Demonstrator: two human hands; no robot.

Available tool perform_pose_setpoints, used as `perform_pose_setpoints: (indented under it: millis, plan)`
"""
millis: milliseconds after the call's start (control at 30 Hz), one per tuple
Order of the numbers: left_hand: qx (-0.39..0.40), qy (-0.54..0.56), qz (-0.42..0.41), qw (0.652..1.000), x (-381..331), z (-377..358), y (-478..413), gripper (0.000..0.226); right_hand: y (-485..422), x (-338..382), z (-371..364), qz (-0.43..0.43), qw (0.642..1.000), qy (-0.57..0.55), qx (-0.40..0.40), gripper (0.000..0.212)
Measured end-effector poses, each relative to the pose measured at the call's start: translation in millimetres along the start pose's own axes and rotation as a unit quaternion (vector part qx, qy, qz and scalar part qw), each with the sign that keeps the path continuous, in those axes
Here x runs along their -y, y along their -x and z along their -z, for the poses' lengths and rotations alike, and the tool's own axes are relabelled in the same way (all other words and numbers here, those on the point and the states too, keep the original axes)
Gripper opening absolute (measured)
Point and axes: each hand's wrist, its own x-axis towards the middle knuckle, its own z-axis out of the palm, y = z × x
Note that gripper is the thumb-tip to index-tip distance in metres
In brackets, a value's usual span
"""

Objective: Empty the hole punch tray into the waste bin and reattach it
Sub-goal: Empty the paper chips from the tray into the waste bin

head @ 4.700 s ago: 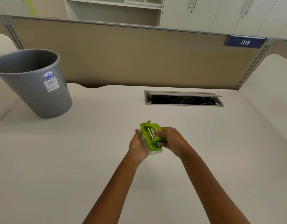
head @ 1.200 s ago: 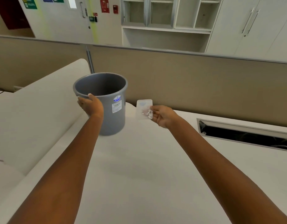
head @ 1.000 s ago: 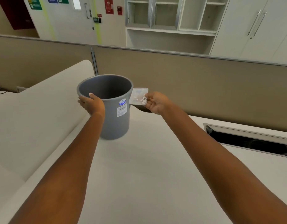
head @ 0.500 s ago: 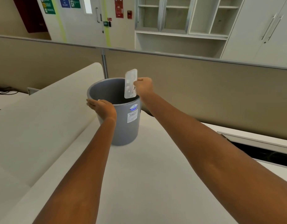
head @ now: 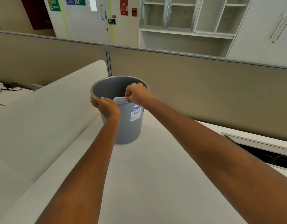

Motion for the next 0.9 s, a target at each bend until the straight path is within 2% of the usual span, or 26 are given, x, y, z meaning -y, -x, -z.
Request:
perform_pose_setpoints:
  millis: [100, 233, 400, 467, 500, 533, 600, 633, 667, 767, 900]
  plan:
    - [-0.002, -0.001, -0.001, 1.000, 0.2, 0.1, 0.1, 0.050, 3.4, -3.1, 1.3, 0.029, 0.999, 0.024, -0.034, 0.024]
    - [0.003, -0.007, -0.002, 1.000, -0.2, 0.6, 0.7, 0.050, 4.8, -6.0, 1.7, 0.051, 0.997, 0.059, -0.021, 0.024]
    - [0.010, -0.004, -0.002, 1.000, 2.6, 1.2, -1.8, 0.051, 1.2, -8.3, 5.9, -0.027, 0.985, -0.103, -0.134, 0.023]
    - [0.013, -0.003, -0.001, 1.000, 1.9, 1.4, -1.0, 0.051, -0.7, -11.0, 9.2, -0.111, 0.950, -0.225, -0.185, 0.020]
    - [0.012, -0.003, -0.001, 1.000, 1.5, 2.0, -1.0, 0.051, -2.2, -12.8, 10.3, -0.157, 0.918, -0.305, -0.199, 0.015]
    - [0.012, -0.004, 0.000, 1.000, 1.3, 2.4, -0.6, 0.051, -1.4, -14.1, 12.5, -0.196, 0.875, -0.398, -0.196, 0.007]
    - [0.012, -0.005, 0.001, 1.000, 1.4, 2.9, -0.1, 0.051, 2.2, -16.0, 15.7, -0.255, 0.774, -0.556, -0.164, 0.016]
    - [0.011, -0.006, 0.001, 1.000, 1.7, 3.0, 0.1, 0.051, 5.2, -16.3, 16.6, -0.269, 0.736, -0.602, -0.152, 0.014]
    - [0.011, -0.007, 0.000, 1.000, 2.0, 3.1, 0.4, 0.051, 9.1, -16.5, 17.3, -0.280, 0.715, -0.624, -0.144, 0.018]
    - [0.010, -0.008, -0.001, 1.000, 1.5, 3.0, 0.9, 0.050, 16.9, -20.1, 15.3, -0.297, 0.689, -0.650, -0.120, 0.038]
    - [0.010, -0.009, 0.000, 1.000, 0.4, 2.7, 0.4, 0.050, 18.7, -23.7, 11.8, -0.299, 0.678, -0.663, -0.104, 0.061]
